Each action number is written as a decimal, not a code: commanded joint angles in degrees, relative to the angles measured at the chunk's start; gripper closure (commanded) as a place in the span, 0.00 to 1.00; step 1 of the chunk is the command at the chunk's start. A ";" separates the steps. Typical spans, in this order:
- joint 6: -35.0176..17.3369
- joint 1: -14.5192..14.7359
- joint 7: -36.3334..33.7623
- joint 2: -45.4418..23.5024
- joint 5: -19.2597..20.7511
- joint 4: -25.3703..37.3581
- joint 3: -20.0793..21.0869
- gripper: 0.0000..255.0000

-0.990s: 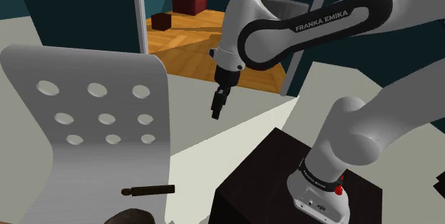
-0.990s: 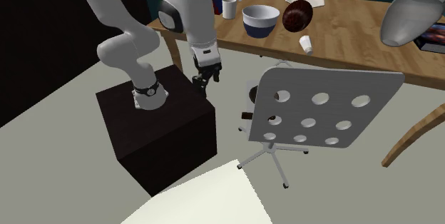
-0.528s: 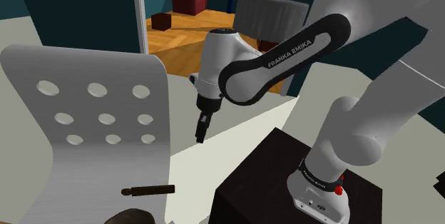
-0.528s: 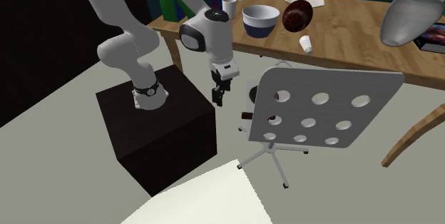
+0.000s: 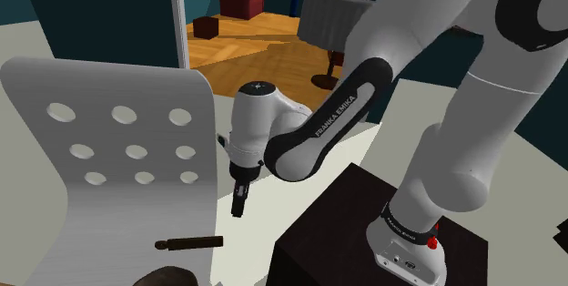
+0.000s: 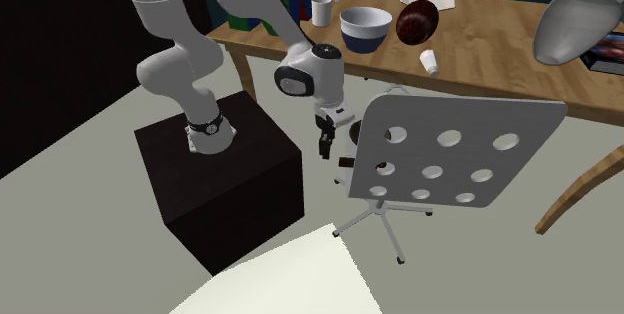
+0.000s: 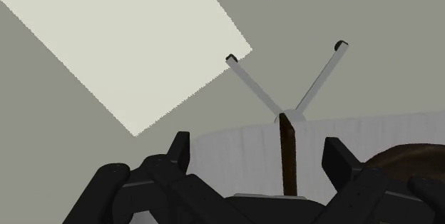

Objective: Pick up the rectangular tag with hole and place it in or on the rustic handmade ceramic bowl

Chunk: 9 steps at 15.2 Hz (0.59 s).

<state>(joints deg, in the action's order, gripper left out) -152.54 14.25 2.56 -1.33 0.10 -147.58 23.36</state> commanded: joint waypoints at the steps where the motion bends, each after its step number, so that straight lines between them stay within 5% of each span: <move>1: -3.06 0.73 -3.39 -5.22 5.54 1.81 0.04 0.00; 7: -9.24 9.04 -13.69 -19.35 21.25 8.60 -6.04 0.00; 9: -10.10 10.32 -14.49 -20.90 22.38 9.31 -7.29 0.00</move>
<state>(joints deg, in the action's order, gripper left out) -161.94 23.49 -10.94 -20.87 21.19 -138.91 16.97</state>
